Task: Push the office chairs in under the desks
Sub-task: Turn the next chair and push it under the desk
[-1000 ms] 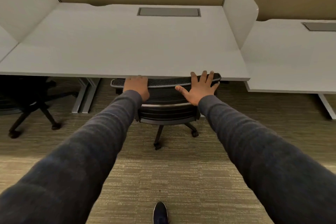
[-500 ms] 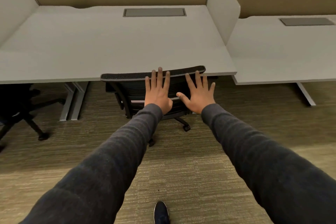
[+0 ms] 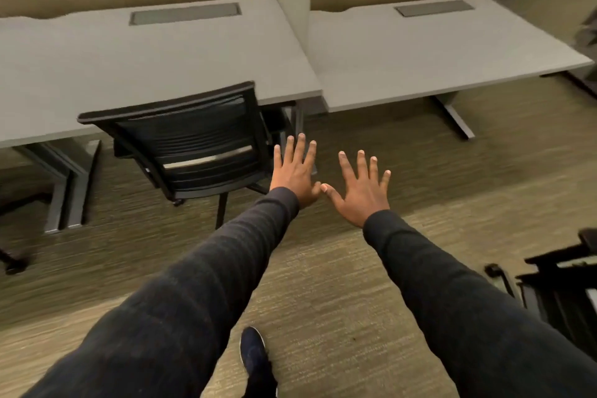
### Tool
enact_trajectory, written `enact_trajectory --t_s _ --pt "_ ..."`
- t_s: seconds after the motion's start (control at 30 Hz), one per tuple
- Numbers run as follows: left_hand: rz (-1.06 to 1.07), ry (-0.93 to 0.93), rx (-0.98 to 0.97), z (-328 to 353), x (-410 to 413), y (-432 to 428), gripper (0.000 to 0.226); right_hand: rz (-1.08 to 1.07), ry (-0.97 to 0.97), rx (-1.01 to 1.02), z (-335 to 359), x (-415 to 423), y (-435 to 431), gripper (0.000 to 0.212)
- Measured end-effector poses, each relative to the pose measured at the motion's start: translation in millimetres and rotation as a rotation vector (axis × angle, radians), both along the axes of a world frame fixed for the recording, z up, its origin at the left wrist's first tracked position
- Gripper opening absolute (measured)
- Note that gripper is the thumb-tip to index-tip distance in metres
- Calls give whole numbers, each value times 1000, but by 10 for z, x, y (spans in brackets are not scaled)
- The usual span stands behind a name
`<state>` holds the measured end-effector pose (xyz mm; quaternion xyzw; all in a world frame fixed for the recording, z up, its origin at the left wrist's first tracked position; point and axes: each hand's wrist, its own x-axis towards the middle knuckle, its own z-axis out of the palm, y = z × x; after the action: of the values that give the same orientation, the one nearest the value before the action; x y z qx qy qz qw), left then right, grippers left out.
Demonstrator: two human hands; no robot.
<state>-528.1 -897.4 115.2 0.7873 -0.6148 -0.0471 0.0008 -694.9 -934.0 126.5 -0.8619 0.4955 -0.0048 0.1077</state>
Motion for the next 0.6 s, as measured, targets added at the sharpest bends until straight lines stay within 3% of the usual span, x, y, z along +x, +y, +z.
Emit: enact_trajectory --t_s 0.33,0.6 --pt "-122 49 16 -157 -2089 58 98 -107 6 -29 -5 -2096 342 85" --pt "-251 121 11 -259 -3325 -202 89 -196 -58 -27 74 -3144 334 82"
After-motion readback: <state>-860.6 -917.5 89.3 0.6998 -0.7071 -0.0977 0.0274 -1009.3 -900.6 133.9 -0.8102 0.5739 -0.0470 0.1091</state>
